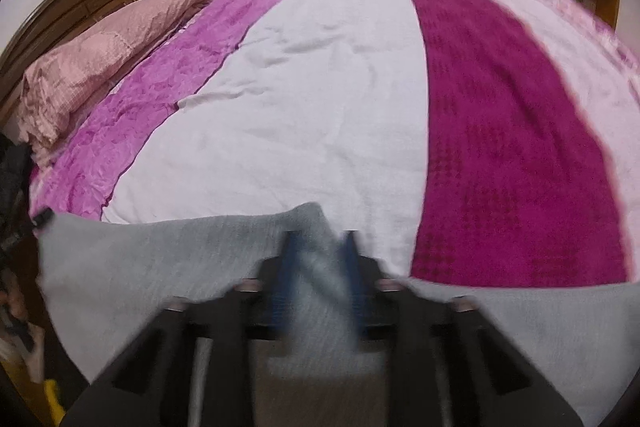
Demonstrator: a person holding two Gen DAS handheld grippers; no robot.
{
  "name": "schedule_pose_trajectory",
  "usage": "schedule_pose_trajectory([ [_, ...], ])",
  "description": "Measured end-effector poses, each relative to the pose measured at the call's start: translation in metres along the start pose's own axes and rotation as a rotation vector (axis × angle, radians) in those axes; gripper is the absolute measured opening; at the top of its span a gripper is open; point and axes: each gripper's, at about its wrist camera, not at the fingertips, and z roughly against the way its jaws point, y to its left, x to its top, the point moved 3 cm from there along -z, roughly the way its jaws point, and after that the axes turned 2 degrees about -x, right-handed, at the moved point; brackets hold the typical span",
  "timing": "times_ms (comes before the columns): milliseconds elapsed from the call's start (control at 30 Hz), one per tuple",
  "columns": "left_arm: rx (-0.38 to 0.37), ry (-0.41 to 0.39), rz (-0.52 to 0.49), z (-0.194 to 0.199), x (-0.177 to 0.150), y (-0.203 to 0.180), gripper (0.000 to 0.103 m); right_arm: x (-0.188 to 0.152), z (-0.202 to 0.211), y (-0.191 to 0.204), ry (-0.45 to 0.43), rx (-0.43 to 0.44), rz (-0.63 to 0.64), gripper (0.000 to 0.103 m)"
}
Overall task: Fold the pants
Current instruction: 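Grasp the folded edge with the right gripper while the left gripper grasps it, then open both grippers and pull them back from the folded edge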
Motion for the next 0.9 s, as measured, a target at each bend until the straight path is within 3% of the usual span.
schedule_pose_trajectory([
  [67, 0.002, -0.03, -0.003, 0.002, 0.006, 0.003, 0.002, 0.004, 0.009, 0.0, -0.051, -0.018, 0.006, 0.0],
  [133, 0.018, 0.001, 0.001, -0.009, 0.006, 0.007, 0.002, 0.01, 0.009, -0.002, -0.064, -0.039, 0.0, 0.0],
  [200, 0.02, 0.055, 0.015, -0.026, 0.0, 0.012, 0.002, 0.013, 0.001, -0.006, -0.041, -0.058, -0.002, 0.0],
  [367, 0.086, 0.107, 0.019, -0.049, -0.012, 0.022, 0.002, 0.005, -0.021, -0.015, 0.03, -0.035, -0.031, 0.0],
  [467, 0.046, 0.106, 0.079, -0.038, -0.005, 0.029, 0.002, 0.007, -0.017, -0.019, 0.036, -0.018, -0.056, 0.0],
  [600, 0.025, 0.063, 0.068, 0.002, 0.004, 0.027, 0.002, 0.008, 0.005, -0.025, 0.036, 0.008, -0.127, 0.0],
  [667, 0.0, 0.051, 0.057, 0.022, 0.004, 0.02, 0.01, 0.006, 0.017, -0.024, 0.027, 0.02, -0.141, 0.001],
  [900, -0.087, 0.101, 0.067, 0.047, -0.029, -0.004, 0.019, -0.023, 0.042, 0.007, 0.041, 0.04, -0.069, 0.007],
])
